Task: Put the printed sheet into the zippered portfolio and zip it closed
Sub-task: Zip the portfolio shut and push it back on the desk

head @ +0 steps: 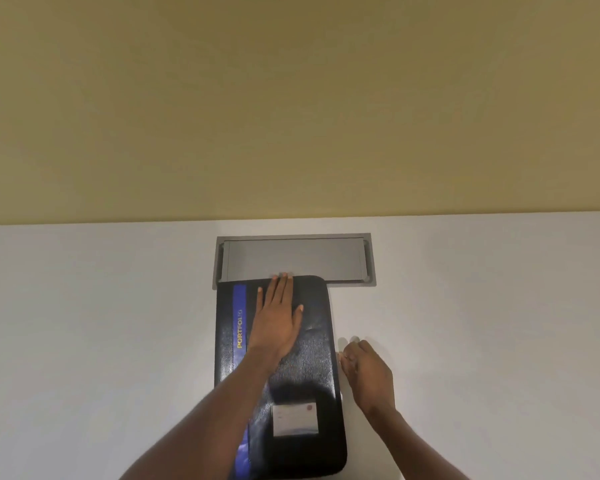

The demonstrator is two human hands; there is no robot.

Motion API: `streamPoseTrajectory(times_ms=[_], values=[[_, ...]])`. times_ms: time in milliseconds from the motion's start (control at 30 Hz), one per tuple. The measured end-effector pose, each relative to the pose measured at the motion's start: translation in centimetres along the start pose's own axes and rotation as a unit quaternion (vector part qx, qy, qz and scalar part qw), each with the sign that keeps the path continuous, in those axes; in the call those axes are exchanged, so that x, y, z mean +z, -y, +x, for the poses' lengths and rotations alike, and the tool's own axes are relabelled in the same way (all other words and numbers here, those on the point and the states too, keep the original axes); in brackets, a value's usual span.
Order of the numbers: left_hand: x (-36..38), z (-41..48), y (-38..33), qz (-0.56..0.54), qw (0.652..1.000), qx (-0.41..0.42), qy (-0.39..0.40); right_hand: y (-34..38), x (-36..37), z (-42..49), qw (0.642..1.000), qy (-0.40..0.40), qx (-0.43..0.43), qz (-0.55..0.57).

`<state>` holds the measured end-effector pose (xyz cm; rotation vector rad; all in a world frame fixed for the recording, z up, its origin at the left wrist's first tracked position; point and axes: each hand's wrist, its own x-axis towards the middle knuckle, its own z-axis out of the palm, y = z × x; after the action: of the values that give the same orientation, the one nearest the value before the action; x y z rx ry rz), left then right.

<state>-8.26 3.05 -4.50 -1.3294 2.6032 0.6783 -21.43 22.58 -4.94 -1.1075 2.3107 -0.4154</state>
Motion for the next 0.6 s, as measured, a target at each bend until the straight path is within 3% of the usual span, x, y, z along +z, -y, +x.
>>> streamPoseTrajectory(times_ms=[300, 600], values=[[-0.4, 2.9, -0.7, -0.019, 1.000, 0.010, -0.020, -0.7, 1.4, -0.2, 0.998, -0.047, 0.023, 0.021], [-1.6, 3.6, -0.8, -0.015, 0.999, 0.013, -0.045, -1.0, -0.1, 4.7, 0.997, -0.063, -0.036, -0.002]])
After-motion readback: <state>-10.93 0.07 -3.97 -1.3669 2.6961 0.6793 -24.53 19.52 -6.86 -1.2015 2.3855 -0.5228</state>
